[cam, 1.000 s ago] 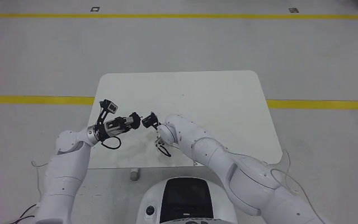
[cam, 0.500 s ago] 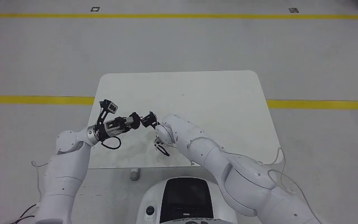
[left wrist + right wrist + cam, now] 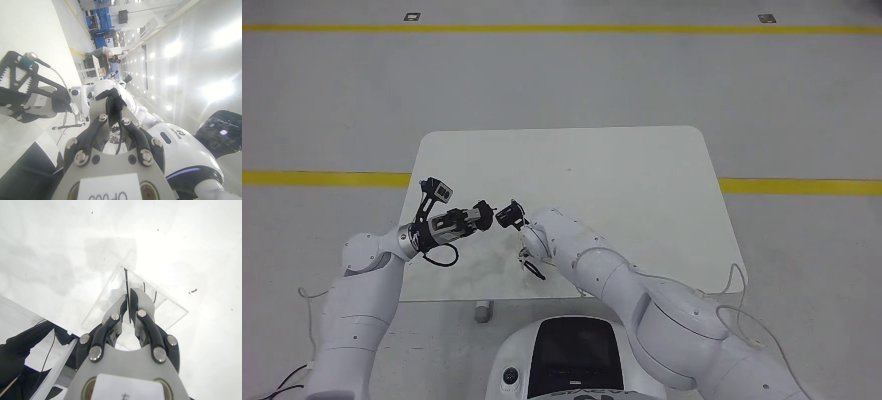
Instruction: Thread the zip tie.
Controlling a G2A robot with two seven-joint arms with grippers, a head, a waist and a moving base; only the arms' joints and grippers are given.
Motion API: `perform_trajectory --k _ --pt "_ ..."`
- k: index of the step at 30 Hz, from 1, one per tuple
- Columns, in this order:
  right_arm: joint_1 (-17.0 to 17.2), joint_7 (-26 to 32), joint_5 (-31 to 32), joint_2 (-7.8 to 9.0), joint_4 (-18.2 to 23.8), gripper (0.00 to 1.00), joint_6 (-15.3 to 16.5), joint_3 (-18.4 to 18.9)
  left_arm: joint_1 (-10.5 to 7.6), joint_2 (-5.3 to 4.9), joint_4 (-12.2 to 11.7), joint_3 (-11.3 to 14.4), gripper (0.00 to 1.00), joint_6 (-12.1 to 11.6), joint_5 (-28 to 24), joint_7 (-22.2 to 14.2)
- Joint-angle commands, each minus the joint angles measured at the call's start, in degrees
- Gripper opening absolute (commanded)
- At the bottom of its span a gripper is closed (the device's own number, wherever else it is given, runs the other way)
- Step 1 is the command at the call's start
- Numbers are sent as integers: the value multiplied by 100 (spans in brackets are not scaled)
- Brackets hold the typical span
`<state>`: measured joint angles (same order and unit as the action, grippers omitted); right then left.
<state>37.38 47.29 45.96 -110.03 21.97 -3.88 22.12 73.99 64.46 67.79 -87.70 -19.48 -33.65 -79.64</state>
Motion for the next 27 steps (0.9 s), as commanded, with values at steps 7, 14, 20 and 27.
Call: perform_trajectory --k 7,14,20,27 --pt "-29 -54 159 -76 -60 14 -33 12 0 0 0 0 0 0 0 0" --pt "-20 -12 257 -120 -158 17 19 41 0 0 0 0 0 0 0 0" --pt "-23 29 307 -161 -247 9 66 78 0 0 0 0 0 0 0 0" --pt "-55 39 367 -201 -312 0 48 130 0 0 0 0 0 0 0 0"
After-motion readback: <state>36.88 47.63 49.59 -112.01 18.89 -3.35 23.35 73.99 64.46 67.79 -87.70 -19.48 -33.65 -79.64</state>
